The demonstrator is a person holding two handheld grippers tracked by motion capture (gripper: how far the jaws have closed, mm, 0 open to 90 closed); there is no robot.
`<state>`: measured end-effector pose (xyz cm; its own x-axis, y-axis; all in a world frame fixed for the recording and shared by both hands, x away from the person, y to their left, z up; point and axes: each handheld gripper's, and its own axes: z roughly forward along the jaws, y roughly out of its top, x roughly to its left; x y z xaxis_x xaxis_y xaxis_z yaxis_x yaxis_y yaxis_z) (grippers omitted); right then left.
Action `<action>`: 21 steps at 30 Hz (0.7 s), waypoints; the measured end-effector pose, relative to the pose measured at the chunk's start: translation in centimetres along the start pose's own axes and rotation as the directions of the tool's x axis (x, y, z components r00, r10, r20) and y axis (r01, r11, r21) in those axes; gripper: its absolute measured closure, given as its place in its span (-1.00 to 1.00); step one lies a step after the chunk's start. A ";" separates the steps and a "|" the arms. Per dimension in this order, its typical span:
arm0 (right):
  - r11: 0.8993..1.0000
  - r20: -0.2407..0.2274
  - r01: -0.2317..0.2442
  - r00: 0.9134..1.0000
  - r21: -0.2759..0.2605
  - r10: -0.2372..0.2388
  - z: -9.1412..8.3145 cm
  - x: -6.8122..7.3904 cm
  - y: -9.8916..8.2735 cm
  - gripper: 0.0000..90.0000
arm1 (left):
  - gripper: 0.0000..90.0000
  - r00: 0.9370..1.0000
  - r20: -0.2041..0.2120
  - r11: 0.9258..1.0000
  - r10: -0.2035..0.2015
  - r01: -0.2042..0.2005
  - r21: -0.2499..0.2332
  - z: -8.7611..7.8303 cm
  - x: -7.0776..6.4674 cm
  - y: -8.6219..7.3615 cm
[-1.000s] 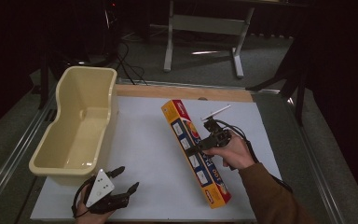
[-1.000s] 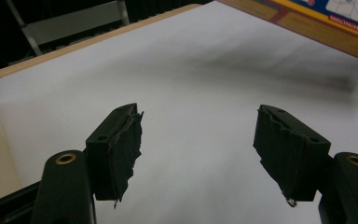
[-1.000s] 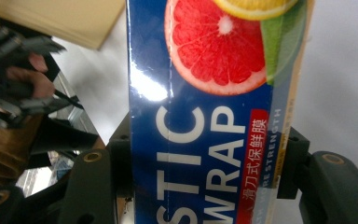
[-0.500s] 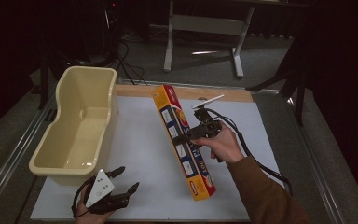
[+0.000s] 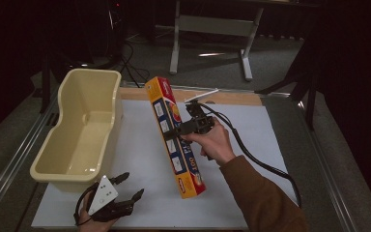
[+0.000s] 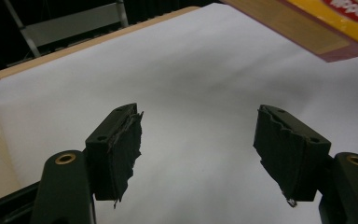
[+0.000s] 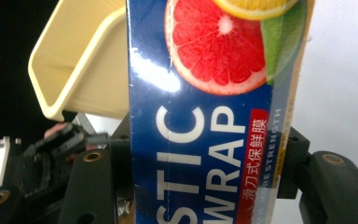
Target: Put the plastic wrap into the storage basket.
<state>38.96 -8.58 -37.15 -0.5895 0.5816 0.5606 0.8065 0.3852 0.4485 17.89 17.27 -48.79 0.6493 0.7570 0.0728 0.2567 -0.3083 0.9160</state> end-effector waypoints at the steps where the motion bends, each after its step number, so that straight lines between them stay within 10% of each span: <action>1: 1.000 0.001 0.004 1.000 0.000 -0.004 0.2 0.2 0.3 -0.07 | -0.30 1.000 0.001 1.000 0.000 0.000 0.000 0.0 0.0 0.0; 21: 0.982 -0.063 -0.163 0.986 -0.098 0.157 1.9 -0.3 4.3 -0.07 | -0.30 1.000 0.001 1.000 -0.005 0.005 -0.011 -0.3 0.0 0.0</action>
<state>42.72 -5.74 -36.77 -0.4568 0.5889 0.6667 0.8835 0.2132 0.4171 17.70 17.41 -48.68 0.6484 0.7582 0.0679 0.2522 -0.2981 0.9206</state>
